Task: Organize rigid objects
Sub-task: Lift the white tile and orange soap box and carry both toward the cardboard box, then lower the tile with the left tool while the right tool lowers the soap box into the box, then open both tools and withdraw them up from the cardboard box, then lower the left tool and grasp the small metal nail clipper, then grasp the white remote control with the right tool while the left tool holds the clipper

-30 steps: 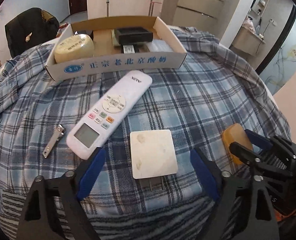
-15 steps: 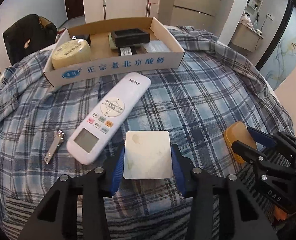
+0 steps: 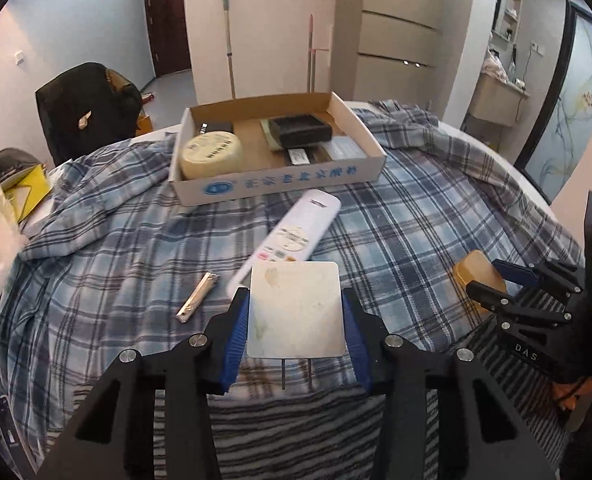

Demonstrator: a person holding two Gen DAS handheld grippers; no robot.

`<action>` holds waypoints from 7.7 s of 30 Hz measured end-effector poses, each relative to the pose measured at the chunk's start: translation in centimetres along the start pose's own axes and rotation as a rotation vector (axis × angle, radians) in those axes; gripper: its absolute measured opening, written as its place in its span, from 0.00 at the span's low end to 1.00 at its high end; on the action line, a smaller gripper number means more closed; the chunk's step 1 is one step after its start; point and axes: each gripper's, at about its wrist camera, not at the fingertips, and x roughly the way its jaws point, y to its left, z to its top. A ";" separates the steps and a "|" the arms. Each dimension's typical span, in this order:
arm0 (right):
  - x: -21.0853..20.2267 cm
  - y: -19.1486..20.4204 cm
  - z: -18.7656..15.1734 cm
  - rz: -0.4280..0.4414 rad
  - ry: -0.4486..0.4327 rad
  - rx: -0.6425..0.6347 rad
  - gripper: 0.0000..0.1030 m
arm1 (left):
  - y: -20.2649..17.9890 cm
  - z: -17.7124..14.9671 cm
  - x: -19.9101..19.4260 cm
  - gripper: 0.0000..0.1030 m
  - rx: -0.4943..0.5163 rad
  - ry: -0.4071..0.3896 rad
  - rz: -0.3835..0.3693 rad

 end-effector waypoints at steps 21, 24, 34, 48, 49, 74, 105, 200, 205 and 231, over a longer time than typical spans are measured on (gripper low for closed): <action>-9.2 0.6 7.0 -0.024 -0.301 0.019 0.39 | 2.6 4.9 -8.2 0.46 -0.105 -0.246 -0.015; -10.5 0.4 8.6 0.019 -0.334 0.051 0.39 | 2.3 6.2 -9.9 0.46 -0.085 -0.302 -0.006; -12.9 0.1 12.5 0.069 -0.379 0.073 0.39 | 1.4 10.3 -10.7 0.46 -0.042 -0.299 -0.041; -11.2 -0.7 24.4 0.063 -0.491 0.296 0.39 | 1.9 20.1 -9.5 0.46 -0.143 -0.405 -0.098; -10.4 -1.0 24.7 0.070 -0.477 0.305 0.39 | 2.0 20.3 -8.5 0.46 -0.144 -0.380 -0.103; 4.4 -4.6 24.0 0.055 -0.129 0.394 0.39 | 2.9 16.2 14.4 0.46 -0.131 0.166 0.029; 4.2 -4.9 24.2 0.080 -0.128 0.417 0.39 | 1.5 15.5 17.4 0.46 -0.073 0.231 0.039; 0.6 5.1 11.2 0.139 -0.093 0.028 0.78 | 7.9 0.5 6.6 0.10 0.108 0.039 -0.156; 0.9 5.2 11.1 0.140 -0.083 0.023 0.78 | 7.6 0.3 7.0 0.11 0.123 0.052 -0.130; 2.1 5.6 12.0 0.176 -0.007 0.111 0.78 | 9.6 0.8 3.2 0.10 0.012 -0.138 -0.032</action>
